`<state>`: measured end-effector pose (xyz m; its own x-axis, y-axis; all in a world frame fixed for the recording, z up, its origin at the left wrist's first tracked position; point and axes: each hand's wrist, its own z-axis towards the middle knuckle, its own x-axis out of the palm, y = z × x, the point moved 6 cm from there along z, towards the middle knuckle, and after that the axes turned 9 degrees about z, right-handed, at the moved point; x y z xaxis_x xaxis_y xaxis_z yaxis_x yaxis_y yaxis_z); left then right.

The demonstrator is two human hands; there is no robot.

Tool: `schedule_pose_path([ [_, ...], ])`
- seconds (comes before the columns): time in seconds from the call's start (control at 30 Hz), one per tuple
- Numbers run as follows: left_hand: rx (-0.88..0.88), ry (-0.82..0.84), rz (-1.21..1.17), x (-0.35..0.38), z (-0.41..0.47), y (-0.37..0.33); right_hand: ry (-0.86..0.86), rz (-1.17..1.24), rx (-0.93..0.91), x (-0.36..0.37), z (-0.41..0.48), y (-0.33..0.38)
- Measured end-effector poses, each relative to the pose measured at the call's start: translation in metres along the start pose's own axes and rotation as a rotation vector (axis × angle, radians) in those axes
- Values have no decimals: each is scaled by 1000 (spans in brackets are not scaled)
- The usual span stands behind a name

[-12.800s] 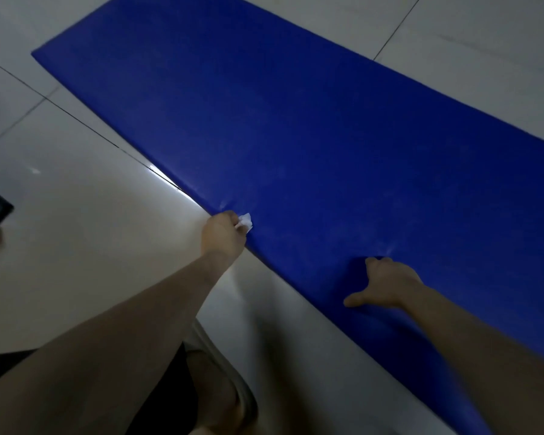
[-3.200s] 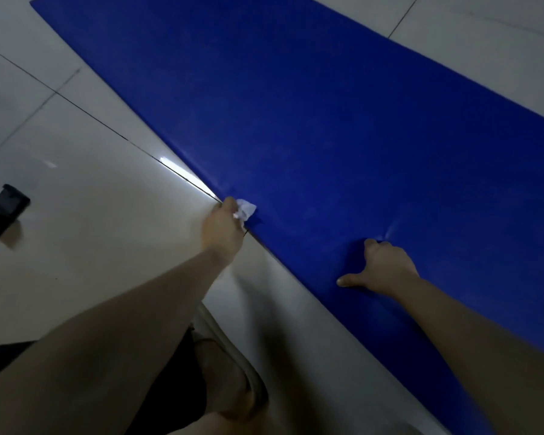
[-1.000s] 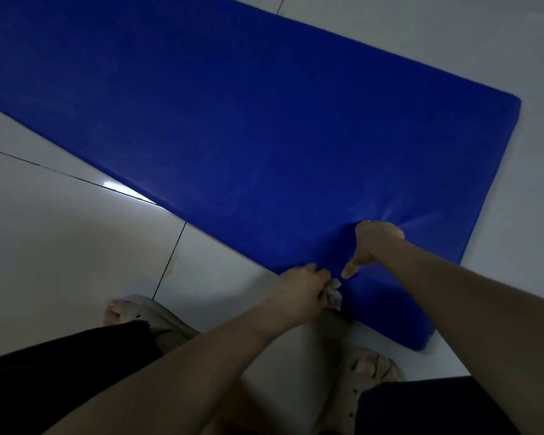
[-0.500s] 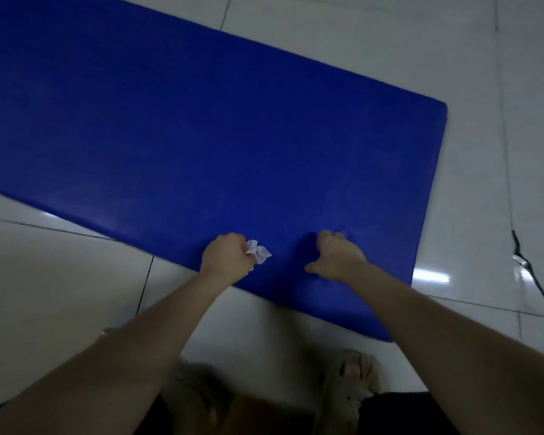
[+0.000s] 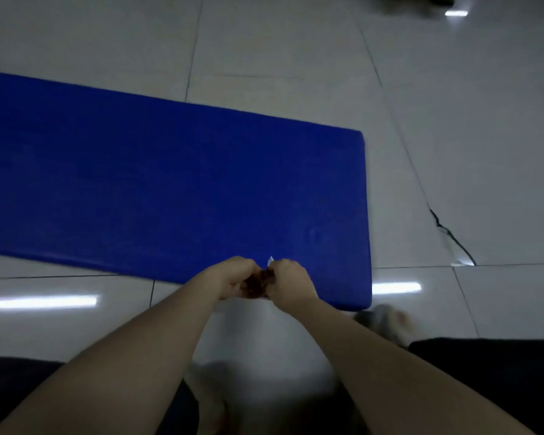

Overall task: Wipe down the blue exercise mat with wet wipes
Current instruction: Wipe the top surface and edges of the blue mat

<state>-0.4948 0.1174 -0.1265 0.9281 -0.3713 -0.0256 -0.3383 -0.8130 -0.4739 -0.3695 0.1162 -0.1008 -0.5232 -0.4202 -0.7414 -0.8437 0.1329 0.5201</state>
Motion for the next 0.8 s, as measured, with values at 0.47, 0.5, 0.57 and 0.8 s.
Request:
schedule_pose_path([
  [0.47,-169,-365,650,-46,94,34,90,-83,-180,67,52,-30],
  [0.5,-187,-372,663,-47,98,36,90,-94,-191,65,50,-35],
  [0.57,-197,-356,706,-48,96,32,80,-86,-183,58,45,-52],
  [0.8,-174,-335,889,-38,84,22,-209,75,219,-5,-16,-185],
])
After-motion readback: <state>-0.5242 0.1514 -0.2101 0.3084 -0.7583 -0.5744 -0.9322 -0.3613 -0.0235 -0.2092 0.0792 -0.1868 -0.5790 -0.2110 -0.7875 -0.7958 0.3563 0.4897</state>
